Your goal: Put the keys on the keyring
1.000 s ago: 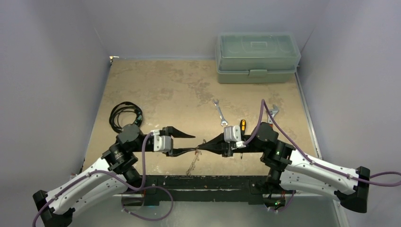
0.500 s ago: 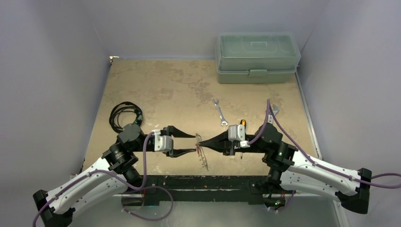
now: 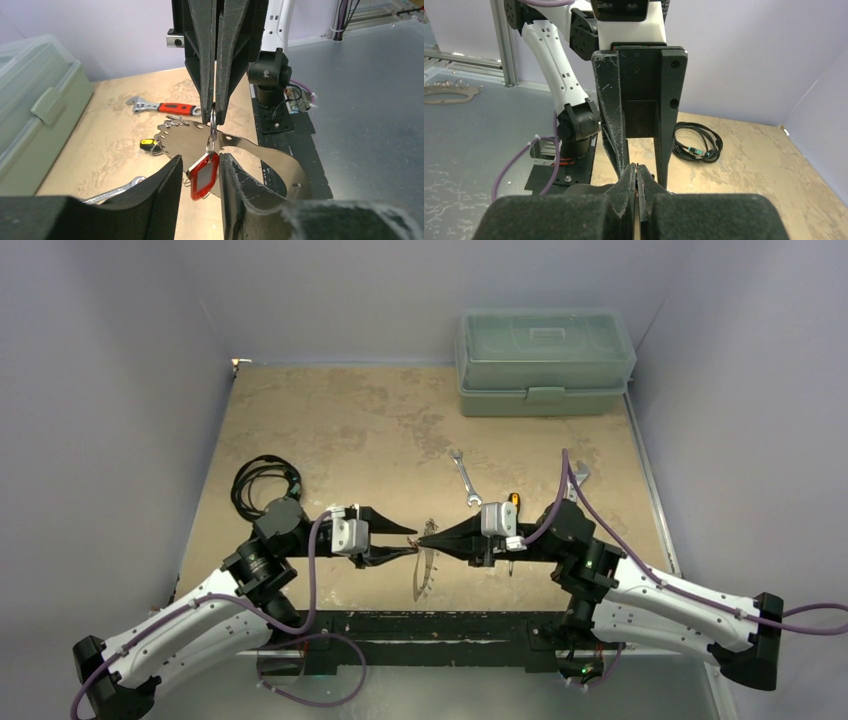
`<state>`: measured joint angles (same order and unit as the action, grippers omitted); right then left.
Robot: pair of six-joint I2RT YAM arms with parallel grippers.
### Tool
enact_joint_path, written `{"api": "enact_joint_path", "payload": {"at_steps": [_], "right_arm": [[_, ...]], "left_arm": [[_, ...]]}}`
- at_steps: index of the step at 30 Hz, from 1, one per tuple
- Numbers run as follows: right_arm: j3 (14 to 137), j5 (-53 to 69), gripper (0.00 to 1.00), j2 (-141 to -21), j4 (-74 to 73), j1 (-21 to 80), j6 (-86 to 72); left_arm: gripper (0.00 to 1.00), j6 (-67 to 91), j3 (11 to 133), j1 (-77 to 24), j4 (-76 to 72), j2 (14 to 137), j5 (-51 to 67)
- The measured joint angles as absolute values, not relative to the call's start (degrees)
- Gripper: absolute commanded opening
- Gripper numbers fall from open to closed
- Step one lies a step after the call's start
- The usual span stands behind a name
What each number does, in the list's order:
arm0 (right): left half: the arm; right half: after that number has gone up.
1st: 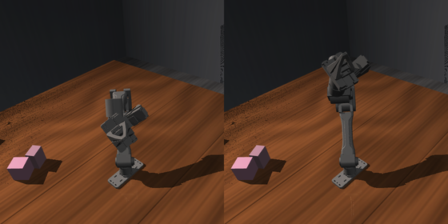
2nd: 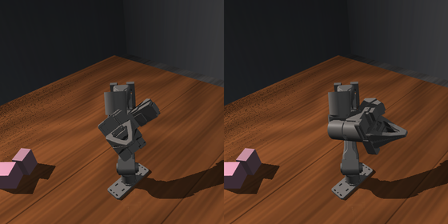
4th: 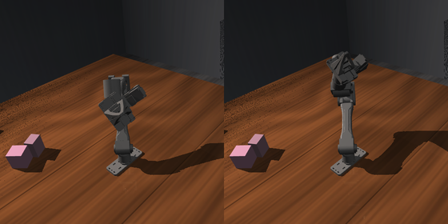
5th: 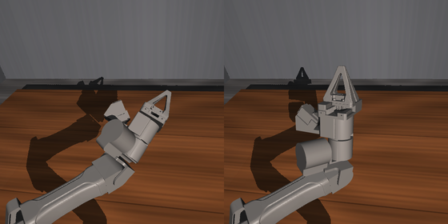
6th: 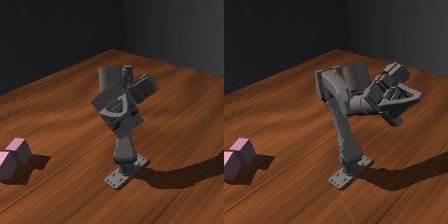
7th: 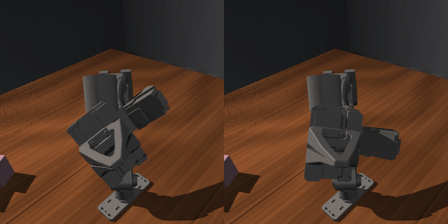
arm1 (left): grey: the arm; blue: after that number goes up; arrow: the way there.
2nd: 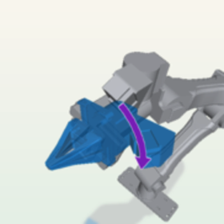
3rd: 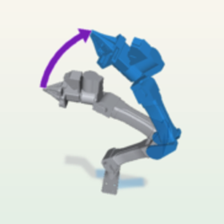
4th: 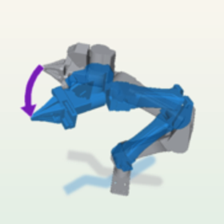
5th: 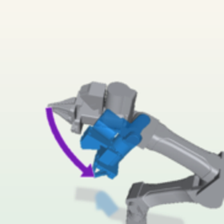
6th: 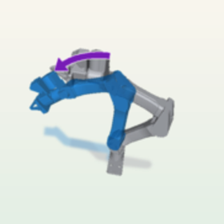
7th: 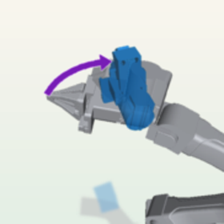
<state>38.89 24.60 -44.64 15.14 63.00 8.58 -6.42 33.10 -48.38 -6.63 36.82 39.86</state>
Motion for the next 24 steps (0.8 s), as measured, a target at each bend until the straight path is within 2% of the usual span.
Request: {"api": "enact_joint_path", "payload": {"at_steps": [6,24], "right_arm": [[38.9,24.6,0.0,-44.7,15.7,63.0,8.6],[37.2,23.4,0.0,-42.9,16.9,63.0,7.7]], "left_arm": [[0.0,-6.0,33.1,-48.4,-7.6,36.8,39.9],[0.0,-6.9,33.2,-48.3,-7.9,39.1,40.3]]}}
